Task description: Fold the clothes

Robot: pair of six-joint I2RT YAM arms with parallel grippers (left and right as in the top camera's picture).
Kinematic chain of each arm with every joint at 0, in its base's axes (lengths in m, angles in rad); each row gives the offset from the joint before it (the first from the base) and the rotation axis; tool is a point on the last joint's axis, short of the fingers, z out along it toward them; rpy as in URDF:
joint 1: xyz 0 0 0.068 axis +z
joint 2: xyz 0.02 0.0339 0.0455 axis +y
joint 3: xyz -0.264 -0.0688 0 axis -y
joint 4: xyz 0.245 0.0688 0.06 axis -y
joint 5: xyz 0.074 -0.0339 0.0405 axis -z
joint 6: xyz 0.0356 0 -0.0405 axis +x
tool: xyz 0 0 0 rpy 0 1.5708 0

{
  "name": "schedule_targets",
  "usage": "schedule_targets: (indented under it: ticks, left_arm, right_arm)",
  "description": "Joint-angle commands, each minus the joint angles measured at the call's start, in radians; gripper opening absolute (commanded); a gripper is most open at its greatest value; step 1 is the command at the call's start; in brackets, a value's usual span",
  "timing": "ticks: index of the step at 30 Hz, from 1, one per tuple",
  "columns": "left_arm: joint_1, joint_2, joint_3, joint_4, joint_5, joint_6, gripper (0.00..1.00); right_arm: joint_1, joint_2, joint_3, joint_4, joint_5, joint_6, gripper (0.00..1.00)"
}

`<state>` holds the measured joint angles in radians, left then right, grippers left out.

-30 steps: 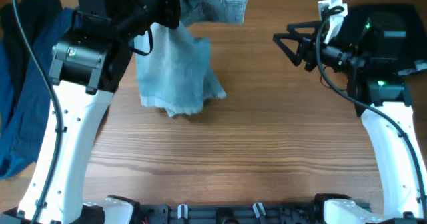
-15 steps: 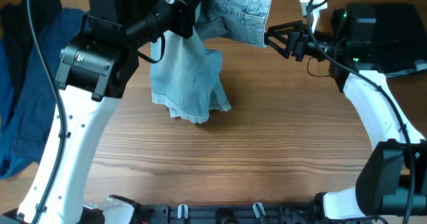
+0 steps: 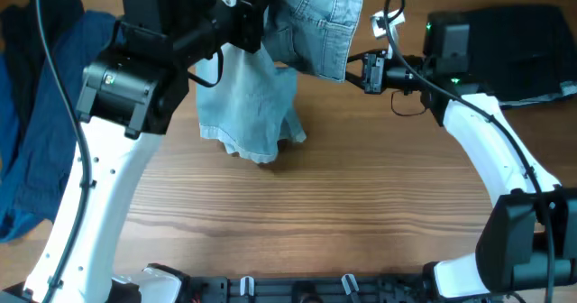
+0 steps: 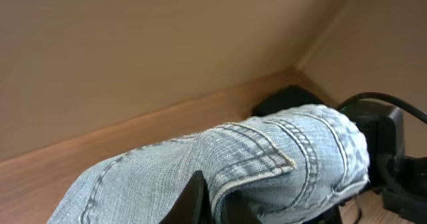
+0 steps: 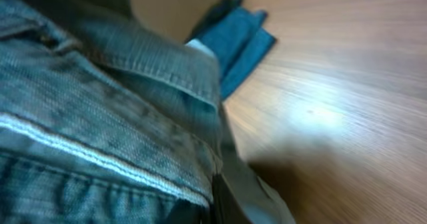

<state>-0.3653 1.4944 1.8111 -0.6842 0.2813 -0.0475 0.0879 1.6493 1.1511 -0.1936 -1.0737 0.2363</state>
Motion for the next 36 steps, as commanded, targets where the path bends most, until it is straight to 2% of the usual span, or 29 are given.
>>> schedule_targets:
  ticks: [1, 3, 5, 8, 12, 15, 17, 19, 22, 26, 29, 33, 34, 35, 36]
  left_arm:
    - [0.003, -0.012, 0.024, 0.037, -0.147, -0.009, 0.15]
    - [0.003, -0.003, 0.024, 0.045, -0.211, -0.009, 0.28]
    - [0.003, 0.000, 0.024, 0.064, -0.282, -0.004, 0.35]
    - [0.004, 0.019, 0.024, 0.106, -0.294, 0.044, 0.38]
    - [0.040, 0.145, 0.024, 0.134, -0.193, 0.043, 0.38]
    - [0.088, 0.233, 0.024, 0.140, -0.124, 0.033, 0.29]
    - [0.142, 0.245, 0.024, 0.146, -0.063, -0.055, 0.29]
    - [0.183, 0.231, 0.024, 0.145, -0.005, -0.074, 0.29]
    - [0.240, 0.174, 0.024, 0.100, 0.063, -0.077, 0.29]
    - [0.246, 0.114, 0.024, 0.011, 0.064, -0.078, 0.30]
    - [0.245, 0.082, 0.024, -0.080, 0.063, -0.096, 0.30]
    - [0.274, 0.076, 0.024, -0.098, 0.063, -0.096, 0.29]
    - [0.280, 0.076, 0.024, -0.099, 0.063, -0.096, 0.30]
    - [0.281, 0.076, 0.024, -0.100, 0.063, -0.096, 0.30]
    - [0.280, 0.076, 0.024, -0.099, 0.063, -0.096, 0.30]
  right_arm:
    - [-0.036, -0.027, 0.008, -0.108, 0.208, -0.128, 0.04]
    - [-0.050, -0.079, 0.024, -0.195, 0.310, -0.188, 0.04]
    - [-0.054, -0.152, 0.071, -0.311, 0.419, -0.270, 0.04]
    - [-0.053, -0.266, 0.200, -0.526, 0.513, -0.410, 0.04]
    - [-0.051, -0.342, 0.235, -0.633, 0.504, -0.436, 0.04]
    - [-0.045, -0.356, 0.244, -0.611, 0.448, -0.359, 0.04]
    - [-0.016, -0.357, 0.262, -0.531, 0.449, -0.227, 0.04]
    - [0.029, -0.355, 0.263, -0.425, 0.455, -0.092, 0.04]
    - [0.165, -0.312, 0.262, -0.326, 0.686, 0.085, 0.04]
    - [0.270, -0.184, 0.262, -0.314, 0.863, 0.208, 0.04]
    - [0.328, -0.032, 0.262, -0.303, 0.864, 0.283, 0.04]
    - [0.382, 0.101, 0.262, -0.292, 0.807, 0.317, 0.04]
    - [0.393, 0.120, 0.262, -0.290, 0.796, 0.317, 0.17]
    - [0.399, 0.127, 0.262, -0.289, 0.781, 0.315, 0.41]
    - [0.400, 0.127, 0.262, -0.289, 0.780, 0.313, 0.52]
